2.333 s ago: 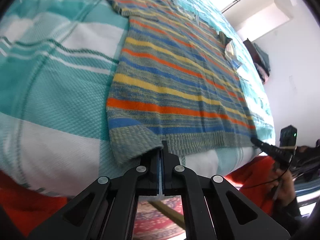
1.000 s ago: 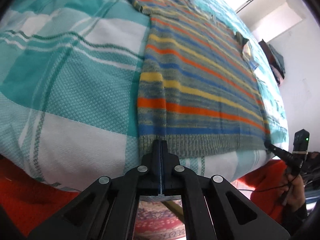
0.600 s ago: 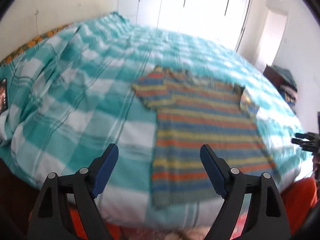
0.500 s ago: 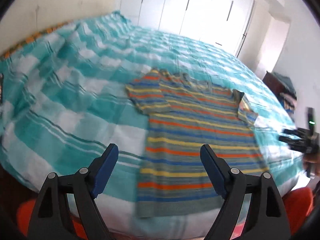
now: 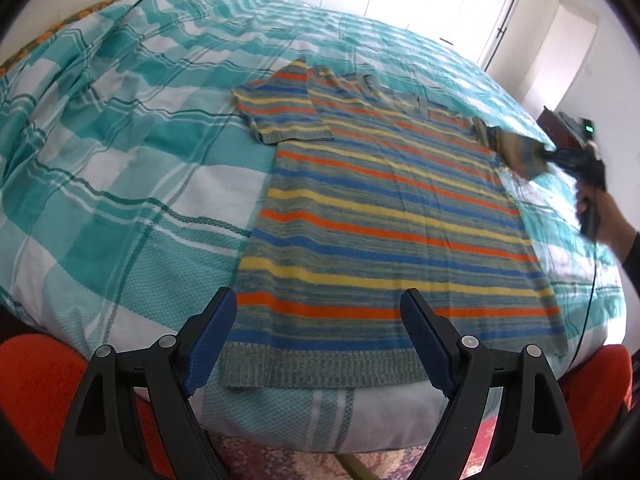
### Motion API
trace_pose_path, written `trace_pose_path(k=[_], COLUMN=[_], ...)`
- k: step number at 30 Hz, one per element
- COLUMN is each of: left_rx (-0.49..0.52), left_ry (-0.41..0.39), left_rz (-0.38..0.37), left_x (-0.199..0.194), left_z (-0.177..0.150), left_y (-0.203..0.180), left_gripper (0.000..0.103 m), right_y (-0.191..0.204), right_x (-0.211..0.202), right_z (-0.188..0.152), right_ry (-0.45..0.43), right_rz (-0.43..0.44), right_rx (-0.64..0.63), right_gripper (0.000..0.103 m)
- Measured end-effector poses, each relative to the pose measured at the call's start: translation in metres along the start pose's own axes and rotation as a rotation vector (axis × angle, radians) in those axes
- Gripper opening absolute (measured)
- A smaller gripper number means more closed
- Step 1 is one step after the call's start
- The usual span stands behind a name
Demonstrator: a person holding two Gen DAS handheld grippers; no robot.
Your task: Fold small clothes
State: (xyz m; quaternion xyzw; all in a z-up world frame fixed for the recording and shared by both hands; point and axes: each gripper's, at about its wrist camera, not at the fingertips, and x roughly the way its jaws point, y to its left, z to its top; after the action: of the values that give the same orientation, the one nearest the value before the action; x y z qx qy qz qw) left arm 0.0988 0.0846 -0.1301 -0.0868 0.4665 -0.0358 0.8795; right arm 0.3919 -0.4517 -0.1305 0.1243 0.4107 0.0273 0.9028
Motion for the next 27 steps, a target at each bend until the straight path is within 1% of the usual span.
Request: trace_pose_path(k=[1, 2, 3, 4, 5, 7, 8, 9, 10, 12, 15, 18, 19, 21, 23, 24, 26, 27], left_rx=[0.007, 0.017, 0.030, 0.036, 0.044, 0.060, 0.071, 0.084, 0.098, 0.118, 0.124, 0.107, 0.101, 0.091, 0.073, 0.064, 0.036, 0.024], left_ry=[0.007, 0.014, 0.023, 0.030, 0.037, 0.048, 0.054, 0.058, 0.061, 0.067, 0.073, 0.086, 0.091, 0.095, 0.107, 0.115, 0.140, 0.147], left_rz=[0.002, 0.004, 0.004, 0.001, -0.005, -0.018, -0.021, -0.021, -0.021, -0.025, -0.030, -0.041, -0.042, -0.041, -0.045, -0.046, -0.047, -0.046], left_x=[0.002, 0.005, 0.008, 0.010, 0.011, 0.014, 0.015, 0.016, 0.016, 0.017, 0.017, 0.020, 0.020, 0.021, 0.023, 0.025, 0.030, 0.031], left_z=[-0.001, -0.001, -0.002, -0.002, -0.003, -0.004, -0.005, -0.006, -0.007, -0.009, -0.011, -0.012, -0.012, -0.012, -0.014, -0.014, -0.016, -0.016], left_y=[-0.003, -0.006, -0.010, -0.013, -0.018, -0.026, -0.029, -0.033, -0.037, -0.041, -0.044, -0.042, -0.041, -0.039, -0.035, -0.033, -0.028, -0.025], left_gripper=[0.085, 0.085, 0.085, 0.085, 0.085, 0.085, 0.085, 0.085, 0.085, 0.085, 0.085, 0.085, 0.085, 0.085, 0.085, 0.085, 0.085, 0.085], right_y=[-0.028, -0.070, -0.093, -0.113, -0.131, -0.152, -0.159, -0.164, -0.169, -0.177, -0.176, -0.160, -0.157, -0.154, -0.152, -0.151, -0.153, -0.154], right_x=[-0.005, -0.007, -0.006, -0.004, 0.001, 0.010, 0.011, 0.009, 0.005, -0.005, -0.007, 0.003, 0.004, 0.011, 0.017, 0.021, 0.031, 0.034], right_z=[0.008, 0.018, 0.021, 0.022, 0.020, 0.010, 0.005, 0.000, -0.006, -0.019, -0.038, -0.055, -0.060, -0.067, -0.070, -0.070, -0.069, -0.067], right_ry=[-0.013, -0.018, -0.003, 0.017, 0.042, 0.093, 0.102, 0.103, 0.095, 0.080, 0.125, 0.150, 0.151, 0.137, 0.121, 0.108, 0.098, 0.096], right_rz=[-0.027, -0.071, -0.092, -0.109, -0.108, -0.098, -0.080, -0.065, -0.046, 0.012, 0.151, 0.216, 0.244, 0.315, 0.348, 0.348, 0.329, 0.307], right_rx=[0.063, 0.142, 0.176, 0.204, 0.235, 0.287, 0.311, 0.329, 0.346, 0.382, 0.417, 0.364, 0.372, 0.434, 0.483, 0.504, 0.550, 0.562], right_gripper=[0.004, 0.004, 0.004, 0.004, 0.004, 0.006, 0.007, 0.012, 0.025, 0.037, 0.037, 0.038, 0.038, 0.038, 0.038, 0.035, 0.016, 0.002])
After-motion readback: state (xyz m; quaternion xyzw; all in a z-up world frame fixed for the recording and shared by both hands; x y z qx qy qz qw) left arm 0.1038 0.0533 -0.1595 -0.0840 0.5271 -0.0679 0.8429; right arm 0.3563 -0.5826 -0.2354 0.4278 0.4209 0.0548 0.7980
